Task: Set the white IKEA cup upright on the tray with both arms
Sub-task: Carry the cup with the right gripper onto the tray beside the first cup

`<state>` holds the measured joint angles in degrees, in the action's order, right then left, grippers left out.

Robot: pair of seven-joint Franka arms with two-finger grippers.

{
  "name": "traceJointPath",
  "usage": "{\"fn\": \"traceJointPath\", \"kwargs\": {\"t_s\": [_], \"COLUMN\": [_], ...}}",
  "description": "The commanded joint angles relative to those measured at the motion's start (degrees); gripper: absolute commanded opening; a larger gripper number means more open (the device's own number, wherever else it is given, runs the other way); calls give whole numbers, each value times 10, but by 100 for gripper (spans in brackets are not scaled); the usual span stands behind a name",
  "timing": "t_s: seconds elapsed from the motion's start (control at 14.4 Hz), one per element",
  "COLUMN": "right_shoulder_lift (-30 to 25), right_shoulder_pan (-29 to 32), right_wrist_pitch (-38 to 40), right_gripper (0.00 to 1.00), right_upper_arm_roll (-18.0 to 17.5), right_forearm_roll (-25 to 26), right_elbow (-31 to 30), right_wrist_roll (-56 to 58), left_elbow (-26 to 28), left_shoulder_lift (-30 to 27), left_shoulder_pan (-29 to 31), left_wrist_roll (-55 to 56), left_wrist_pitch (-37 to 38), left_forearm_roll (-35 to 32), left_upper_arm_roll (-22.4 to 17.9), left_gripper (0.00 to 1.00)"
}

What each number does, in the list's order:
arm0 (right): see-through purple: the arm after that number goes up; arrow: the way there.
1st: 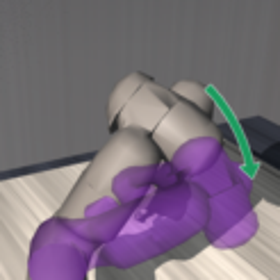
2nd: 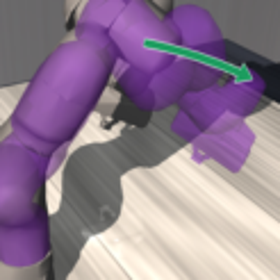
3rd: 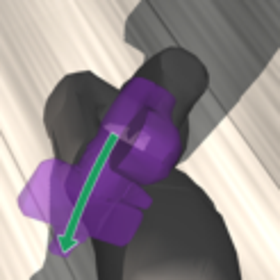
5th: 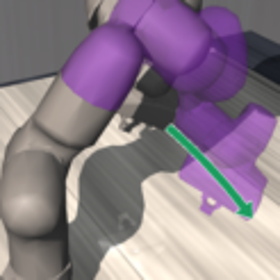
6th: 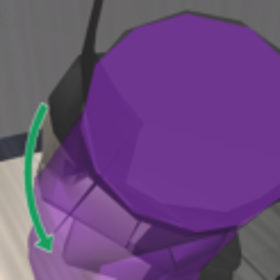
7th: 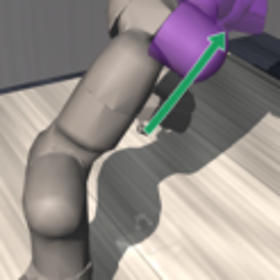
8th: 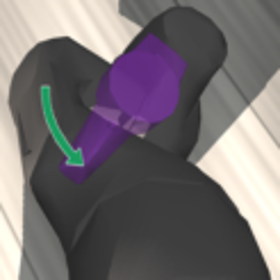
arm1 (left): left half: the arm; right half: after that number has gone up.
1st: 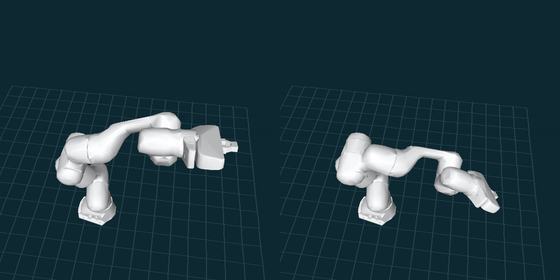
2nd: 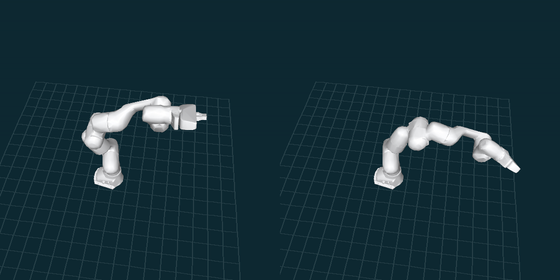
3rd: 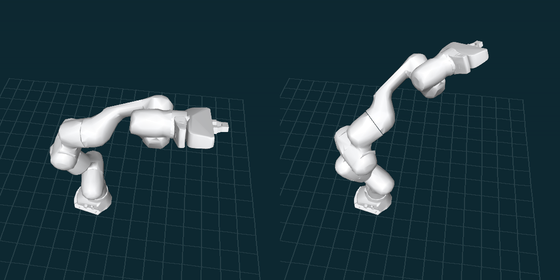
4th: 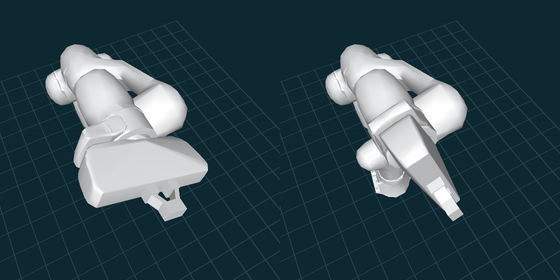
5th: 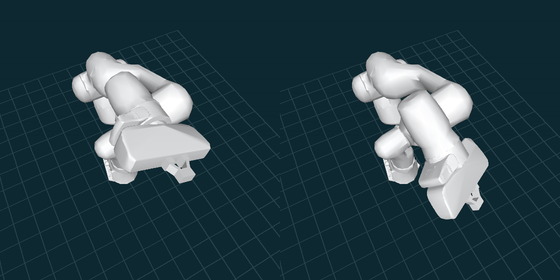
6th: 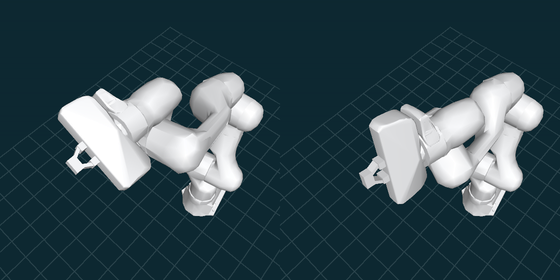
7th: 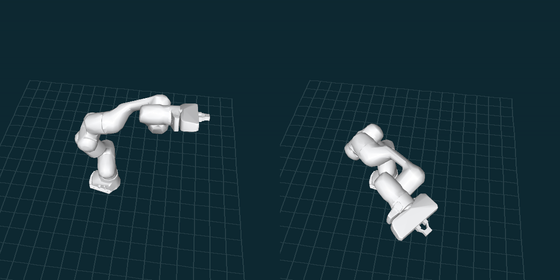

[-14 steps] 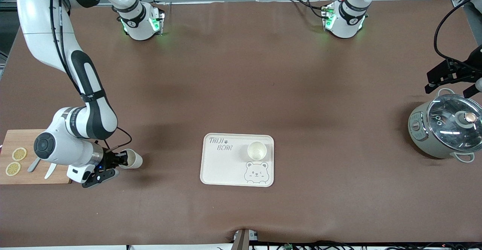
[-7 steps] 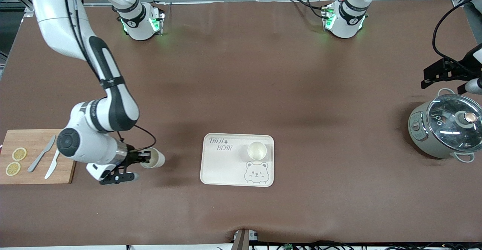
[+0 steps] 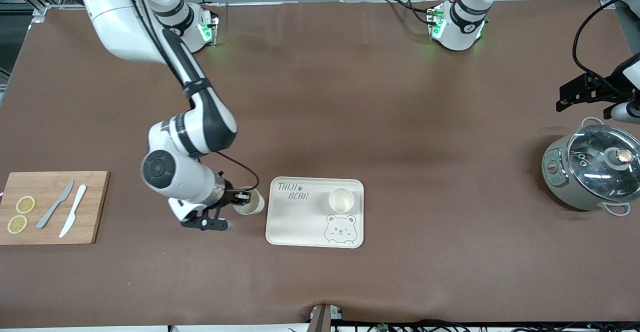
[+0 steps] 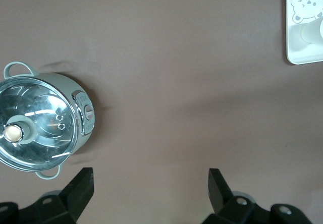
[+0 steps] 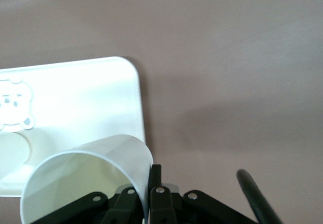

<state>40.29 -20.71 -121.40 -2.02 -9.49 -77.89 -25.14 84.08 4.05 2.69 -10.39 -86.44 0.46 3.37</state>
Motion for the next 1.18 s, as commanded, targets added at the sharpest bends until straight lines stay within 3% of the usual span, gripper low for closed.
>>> {"fn": "traceJointPath", "kwargs": {"t_s": [0.0, 0.14, 0.56, 1.11], "right_shoulder_lift": [23, 32, 74, 104], "right_shoulder_pan": [-15, -28, -69, -81], "right_wrist_pitch": [-21, -37, -112, -150], "right_gripper": [0, 0, 0, 0], "right_upper_arm_roll": [7, 7, 11, 11], "right_forearm_roll": [-6, -5, -2, 3], "right_elbow": [23, 24, 25, 27], "right_wrist_roll": [-34, -53, -105, -109], "left_elbow": [-10, -11, -11, -11], "left_shoulder_lift": [-1, -1, 1, 5], "left_shoulder_pan": [0, 0, 0, 0], "left_wrist_roll": [-5, -4, -1, -1], "left_wrist_pitch": [11, 9, 7, 2], "left_forearm_roll": [-29, -55, -51, -49], "left_upper_arm_roll": [-1, 1, 1, 1], "left_gripper": [100, 100, 100, 100]}}
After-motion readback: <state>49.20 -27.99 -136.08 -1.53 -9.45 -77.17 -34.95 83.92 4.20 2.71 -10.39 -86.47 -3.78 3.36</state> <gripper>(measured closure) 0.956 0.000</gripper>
